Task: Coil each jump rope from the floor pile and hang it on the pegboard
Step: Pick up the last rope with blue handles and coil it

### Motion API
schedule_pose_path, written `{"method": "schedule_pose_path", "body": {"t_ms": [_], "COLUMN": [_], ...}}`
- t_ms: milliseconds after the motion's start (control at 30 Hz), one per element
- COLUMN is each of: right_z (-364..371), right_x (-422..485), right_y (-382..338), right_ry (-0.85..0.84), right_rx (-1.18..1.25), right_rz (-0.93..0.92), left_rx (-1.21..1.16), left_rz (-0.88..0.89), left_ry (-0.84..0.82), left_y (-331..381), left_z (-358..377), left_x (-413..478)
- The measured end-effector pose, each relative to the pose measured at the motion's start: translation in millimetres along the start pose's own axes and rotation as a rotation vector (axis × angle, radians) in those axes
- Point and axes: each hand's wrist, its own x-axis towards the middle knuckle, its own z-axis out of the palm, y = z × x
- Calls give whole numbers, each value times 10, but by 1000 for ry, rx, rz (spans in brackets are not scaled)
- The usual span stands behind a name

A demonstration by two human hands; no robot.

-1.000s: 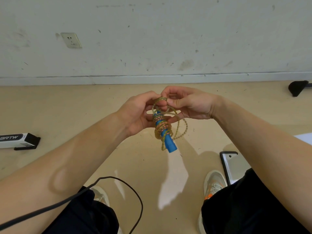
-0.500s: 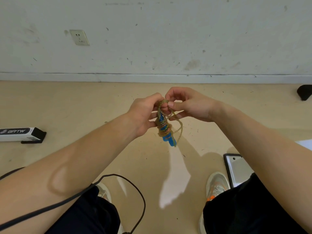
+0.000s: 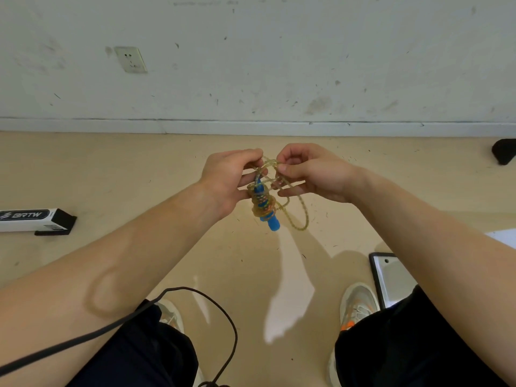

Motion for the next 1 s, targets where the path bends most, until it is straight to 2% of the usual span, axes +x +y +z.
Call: {"method": "schedule_pose_path", "body": {"t_ms": [367, 800, 900, 1000], "right_z": [26, 25, 28, 32], "right_x": [-20, -41, -42, -39], "right_y": [-17, -28, -23, -26], "right_ry": [-4, -3, 5, 11], "right_rx": [27, 18, 0, 21], "right_rz": [53, 57, 53, 45], "left_rx": [27, 312, 275, 227], "left_rz": [-3, 76, 11, -145], "left_ry": [98, 116, 60, -122], "left_y": [-3, 2, -22, -88], "left_z": [-81, -159, -155, -149], "left_x": [96, 138, 145, 115]}}
